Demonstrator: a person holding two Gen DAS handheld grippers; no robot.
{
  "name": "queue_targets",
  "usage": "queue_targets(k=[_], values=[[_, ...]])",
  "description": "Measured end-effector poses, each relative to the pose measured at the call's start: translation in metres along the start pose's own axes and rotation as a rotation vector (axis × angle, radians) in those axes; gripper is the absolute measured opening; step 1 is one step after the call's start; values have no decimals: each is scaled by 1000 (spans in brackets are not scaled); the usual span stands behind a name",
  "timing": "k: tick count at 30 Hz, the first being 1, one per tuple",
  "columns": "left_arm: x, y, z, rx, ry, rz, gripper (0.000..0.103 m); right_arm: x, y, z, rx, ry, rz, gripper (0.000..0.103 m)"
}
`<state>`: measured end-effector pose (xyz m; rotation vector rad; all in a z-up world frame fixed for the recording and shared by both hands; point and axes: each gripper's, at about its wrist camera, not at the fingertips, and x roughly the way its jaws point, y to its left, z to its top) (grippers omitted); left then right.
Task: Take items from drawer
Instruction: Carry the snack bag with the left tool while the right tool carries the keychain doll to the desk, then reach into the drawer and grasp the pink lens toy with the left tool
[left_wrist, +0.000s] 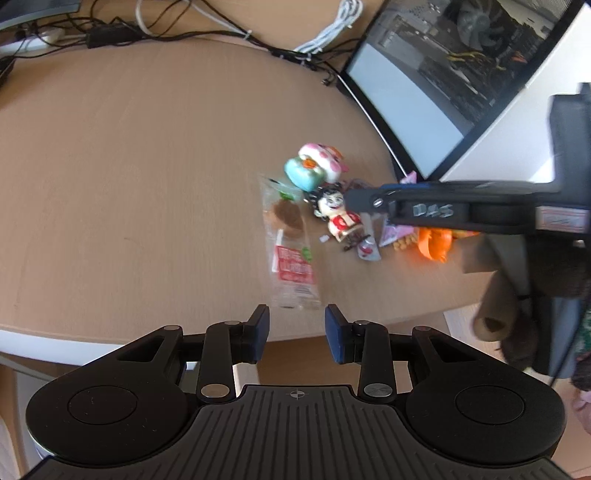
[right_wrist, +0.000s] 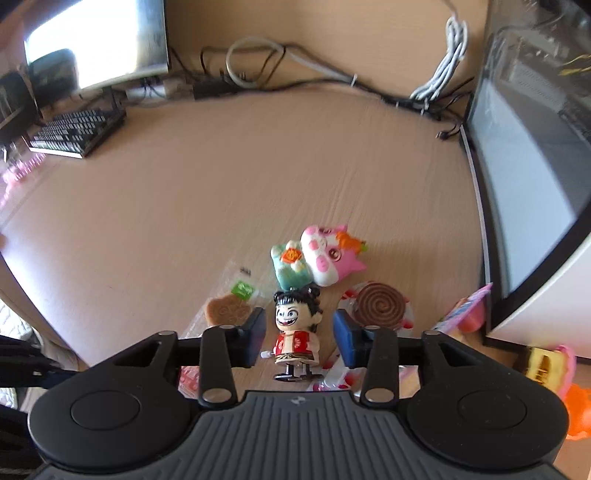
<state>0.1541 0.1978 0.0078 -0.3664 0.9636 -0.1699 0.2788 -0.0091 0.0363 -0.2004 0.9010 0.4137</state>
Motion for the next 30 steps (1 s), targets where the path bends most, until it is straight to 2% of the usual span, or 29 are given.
queue_targets(k=[6, 15, 17, 24, 30], values=[[7, -25, -10, 59, 36, -31, 36, -43, -23, -23, 59, -28, -3, 48], [23, -74, -34, 189, 132, -101, 36, -91, -68, -88, 180, 14, -102, 51], [30, -87, -40, 231, 171, -127, 36, -104, -81, -102, 208, 23, -113, 53], [71, -138, -65, 399, 333, -212, 36, -153, -121, -139, 247, 24, -186, 69], [120, -191, -85, 523, 474, -284, 36, -176, -144, -162, 332, 19, -223, 70]])
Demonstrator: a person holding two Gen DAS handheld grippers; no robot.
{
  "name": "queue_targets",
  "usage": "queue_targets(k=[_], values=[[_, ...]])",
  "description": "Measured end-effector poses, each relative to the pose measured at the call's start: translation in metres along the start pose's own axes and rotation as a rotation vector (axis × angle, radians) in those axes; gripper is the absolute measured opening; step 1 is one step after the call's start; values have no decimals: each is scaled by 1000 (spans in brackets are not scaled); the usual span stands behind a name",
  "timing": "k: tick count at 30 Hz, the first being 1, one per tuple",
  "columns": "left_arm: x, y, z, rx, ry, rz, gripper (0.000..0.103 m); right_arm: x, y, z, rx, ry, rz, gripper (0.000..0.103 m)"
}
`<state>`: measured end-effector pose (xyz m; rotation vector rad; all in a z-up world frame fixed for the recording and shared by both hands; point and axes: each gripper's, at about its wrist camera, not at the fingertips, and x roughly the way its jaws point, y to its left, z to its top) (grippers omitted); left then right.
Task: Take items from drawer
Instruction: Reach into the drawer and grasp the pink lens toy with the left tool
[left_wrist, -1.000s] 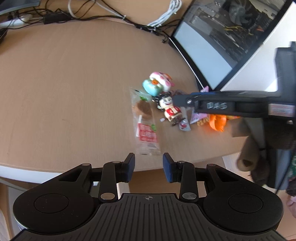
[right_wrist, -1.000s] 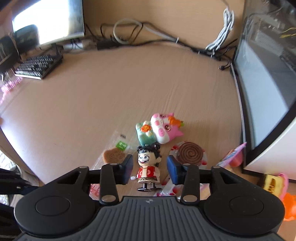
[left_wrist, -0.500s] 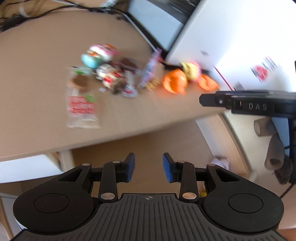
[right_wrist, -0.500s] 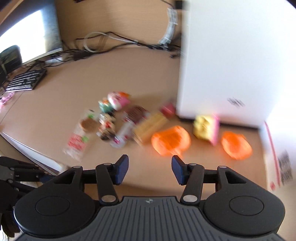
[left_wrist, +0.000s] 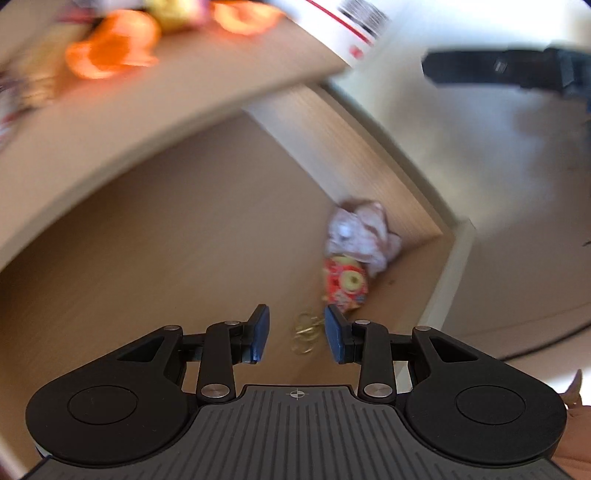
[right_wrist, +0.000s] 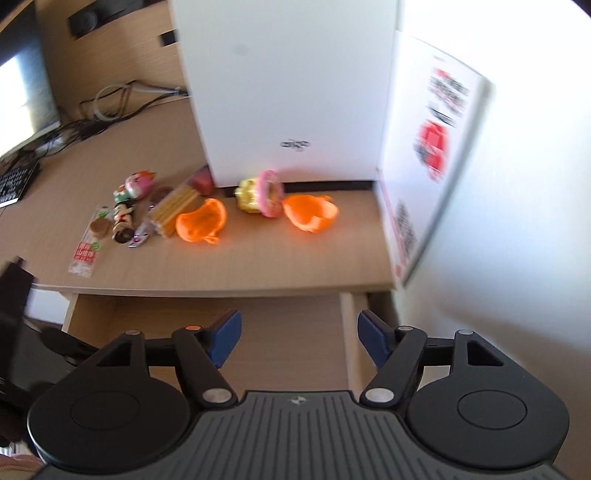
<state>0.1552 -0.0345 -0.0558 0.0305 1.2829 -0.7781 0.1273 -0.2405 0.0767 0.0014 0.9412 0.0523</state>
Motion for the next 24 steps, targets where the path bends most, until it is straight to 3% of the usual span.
queue_targets(k=[4, 6, 18, 24], values=[[50, -17, 15, 29, 138, -96, 36, -9, -10, -7, 18, 3, -6, 70], [71, -21, 21, 29, 170, -67, 36, -15, -13, -8, 27, -2, -12, 70], [117, -42, 40, -5, 182, -1, 39, -25, -17, -5, 40, -24, -15, 70], [126, -40, 34, -51, 183, -22, 43, -23, -20, -4, 41, -29, -17, 70]])
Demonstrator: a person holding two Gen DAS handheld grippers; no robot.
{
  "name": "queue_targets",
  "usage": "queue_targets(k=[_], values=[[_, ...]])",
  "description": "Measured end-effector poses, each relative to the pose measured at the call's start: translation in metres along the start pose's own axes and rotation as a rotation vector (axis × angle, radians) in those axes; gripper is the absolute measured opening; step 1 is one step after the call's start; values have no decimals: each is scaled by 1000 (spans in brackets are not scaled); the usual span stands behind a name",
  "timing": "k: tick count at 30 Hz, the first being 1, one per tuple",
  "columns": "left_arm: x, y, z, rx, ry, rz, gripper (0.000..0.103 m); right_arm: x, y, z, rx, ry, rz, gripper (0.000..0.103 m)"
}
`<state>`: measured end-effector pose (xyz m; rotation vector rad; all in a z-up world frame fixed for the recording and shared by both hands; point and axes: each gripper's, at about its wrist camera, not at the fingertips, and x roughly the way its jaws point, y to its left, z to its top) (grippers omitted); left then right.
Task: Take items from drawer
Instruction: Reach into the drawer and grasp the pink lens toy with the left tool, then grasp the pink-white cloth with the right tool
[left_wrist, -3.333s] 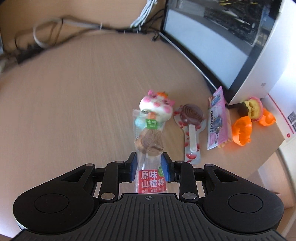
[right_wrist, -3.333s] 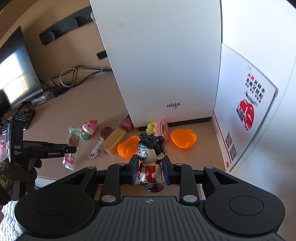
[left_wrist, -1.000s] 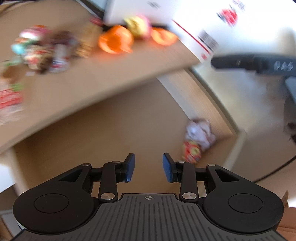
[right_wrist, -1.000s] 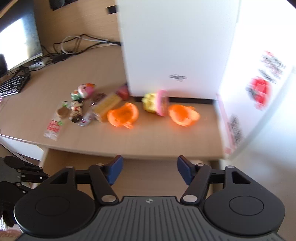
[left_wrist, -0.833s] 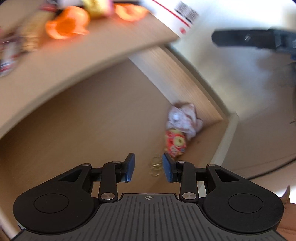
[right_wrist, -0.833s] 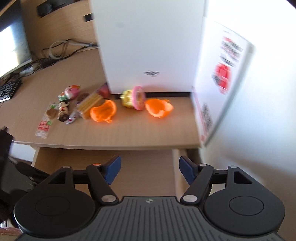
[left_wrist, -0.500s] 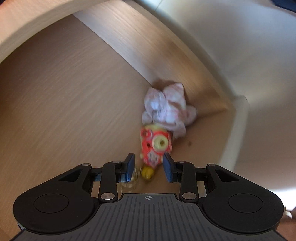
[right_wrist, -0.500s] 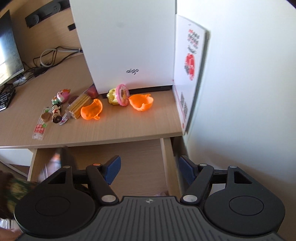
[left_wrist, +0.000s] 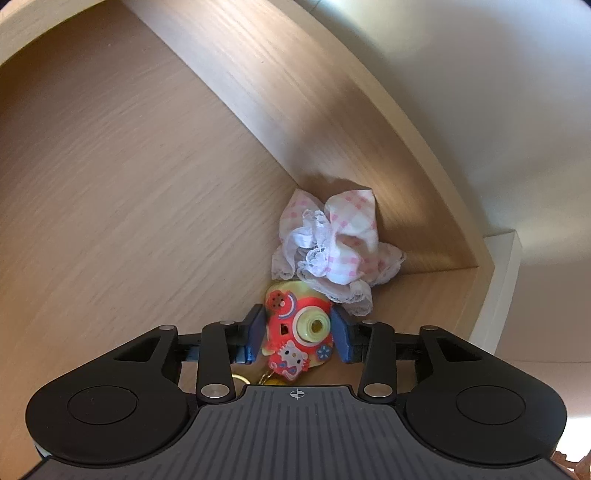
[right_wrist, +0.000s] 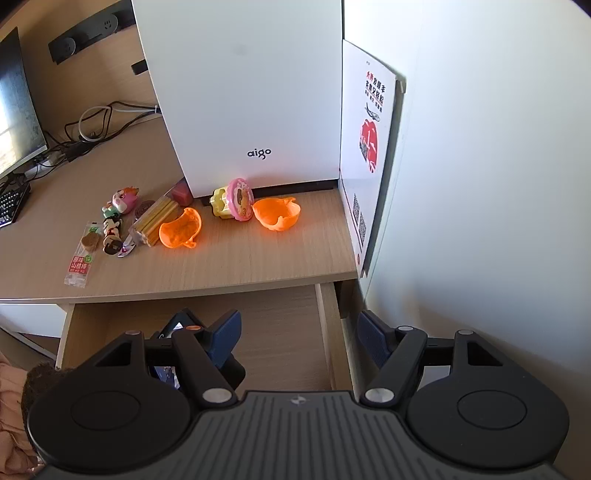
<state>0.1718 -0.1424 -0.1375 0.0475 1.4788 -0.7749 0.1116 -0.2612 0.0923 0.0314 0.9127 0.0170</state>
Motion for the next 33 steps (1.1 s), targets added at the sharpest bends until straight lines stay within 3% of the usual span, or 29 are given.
queue_targets(k=[5, 9, 13, 17, 22, 23, 33], values=[[-1, 6, -8, -11, 37, -5, 40, 5, -1, 1, -5, 10, 13, 73], [-20, 29, -31, -16, 32, 55, 40, 20, 4, -1, -32, 40, 60, 75], [-47, 64, -51, -98, -35, 163, 39, 58, 15, -10, -74, 155, 94, 75], [-64, 82, -68, -112, -81, 258, 39, 106, 43, -30, -189, 318, 88, 73], [-68, 91, -92, -134, -98, 243, 40, 160, 71, -59, -347, 489, -4, 64], [-68, 92, -80, -145, -103, 235, 40, 168, 74, -63, -372, 514, -24, 64], [-69, 88, -73, -181, -124, 195, 40, 217, 98, -88, -570, 688, -148, 61]])
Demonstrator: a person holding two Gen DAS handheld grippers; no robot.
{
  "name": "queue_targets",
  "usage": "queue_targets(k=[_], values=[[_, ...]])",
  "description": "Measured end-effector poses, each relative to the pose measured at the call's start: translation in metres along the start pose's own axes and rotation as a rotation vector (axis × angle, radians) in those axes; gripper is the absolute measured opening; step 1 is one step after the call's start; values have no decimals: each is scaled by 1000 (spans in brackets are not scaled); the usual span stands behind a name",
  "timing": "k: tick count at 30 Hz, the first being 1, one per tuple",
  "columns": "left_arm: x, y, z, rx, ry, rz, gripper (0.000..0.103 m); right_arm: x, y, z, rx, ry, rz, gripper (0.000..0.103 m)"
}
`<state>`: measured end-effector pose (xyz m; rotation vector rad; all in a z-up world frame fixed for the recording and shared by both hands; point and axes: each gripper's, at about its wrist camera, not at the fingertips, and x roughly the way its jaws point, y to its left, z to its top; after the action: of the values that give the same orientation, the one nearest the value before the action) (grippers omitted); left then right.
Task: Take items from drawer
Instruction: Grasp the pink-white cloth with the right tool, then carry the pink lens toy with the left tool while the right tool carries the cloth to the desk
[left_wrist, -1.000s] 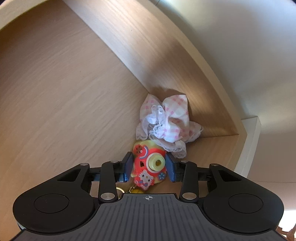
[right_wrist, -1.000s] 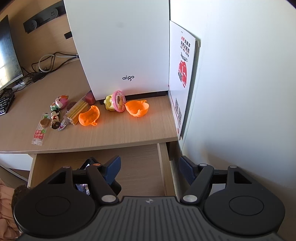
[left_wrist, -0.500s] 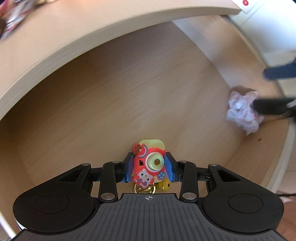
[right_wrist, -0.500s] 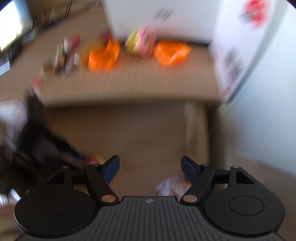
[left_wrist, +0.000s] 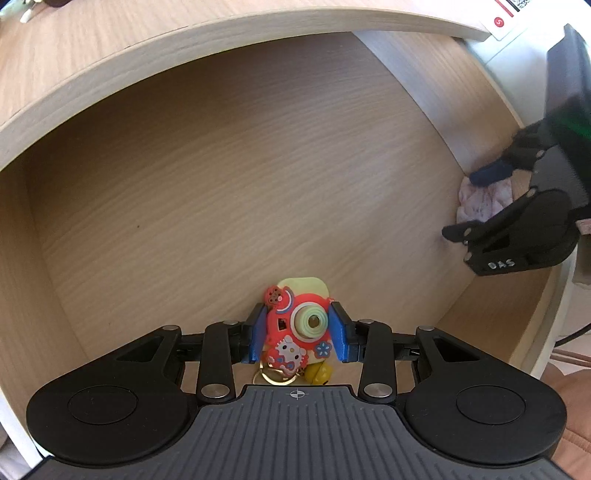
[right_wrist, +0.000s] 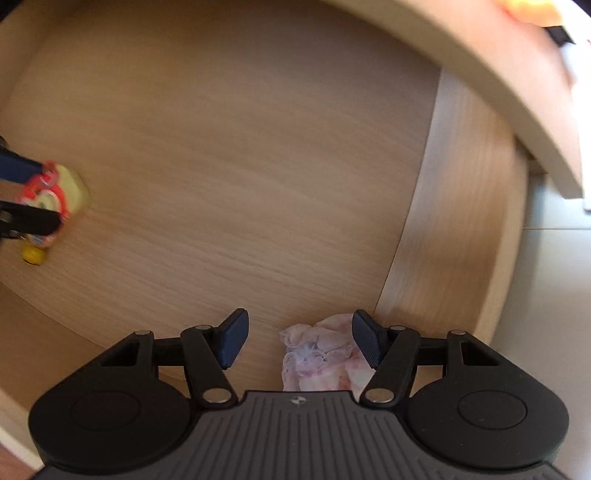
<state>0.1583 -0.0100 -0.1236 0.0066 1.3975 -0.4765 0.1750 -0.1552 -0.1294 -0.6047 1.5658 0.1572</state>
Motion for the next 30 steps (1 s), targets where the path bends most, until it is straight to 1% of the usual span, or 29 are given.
queue_targets(k=[2, 5, 7, 8, 10, 12, 16, 19, 20, 22, 25, 27, 28, 29, 30], values=[[1, 0, 0, -6, -1, -5, 40, 3, 4, -2, -13, 18, 0, 58], [3, 0, 1, -5, -1, -7, 40, 4, 5, -6, -24, 42, 3, 56], [4, -1, 2, -6, -1, -7, 40, 5, 3, -9, -2, 67, 34, 53], [-2, 6, -2, -5, -1, -9, 40, 5, 1, -11, 10, 80, 50, 48], [-5, 7, -2, -9, 0, -9, 40, 5, 0, -15, 17, 96, 69, 40], [-7, 9, -2, -6, 4, -8, 40, 5, 2, -20, 2, 107, 62, 24], [-11, 11, -4, -15, -2, -6, 40, 0, 7, -31, -3, 98, 61, 15], [-15, 10, -6, -4, -7, -2, 39, -16, 8, -37, 17, 51, 78, 10], [-18, 9, -7, 3, -17, -9, 39, -25, 8, -38, 30, 23, 92, 9], [-34, 9, -9, 5, -49, -51, 39, -52, 5, -38, 67, -66, 137, 9], [-73, 10, -8, -6, -127, -104, 39, -112, -8, -38, 146, -256, 228, 8], [-109, 14, -2, -19, -200, -151, 39, -161, -21, -40, 199, -404, 281, 8], [-131, 16, 2, -21, -250, -173, 39, -188, -29, -41, 226, -485, 305, 8], [-154, 18, 7, -17, -307, -183, 39, -212, -38, -45, 246, -563, 318, 8], [-178, 20, 11, -12, -370, -176, 39, -235, -49, -42, 260, -642, 323, 8]])
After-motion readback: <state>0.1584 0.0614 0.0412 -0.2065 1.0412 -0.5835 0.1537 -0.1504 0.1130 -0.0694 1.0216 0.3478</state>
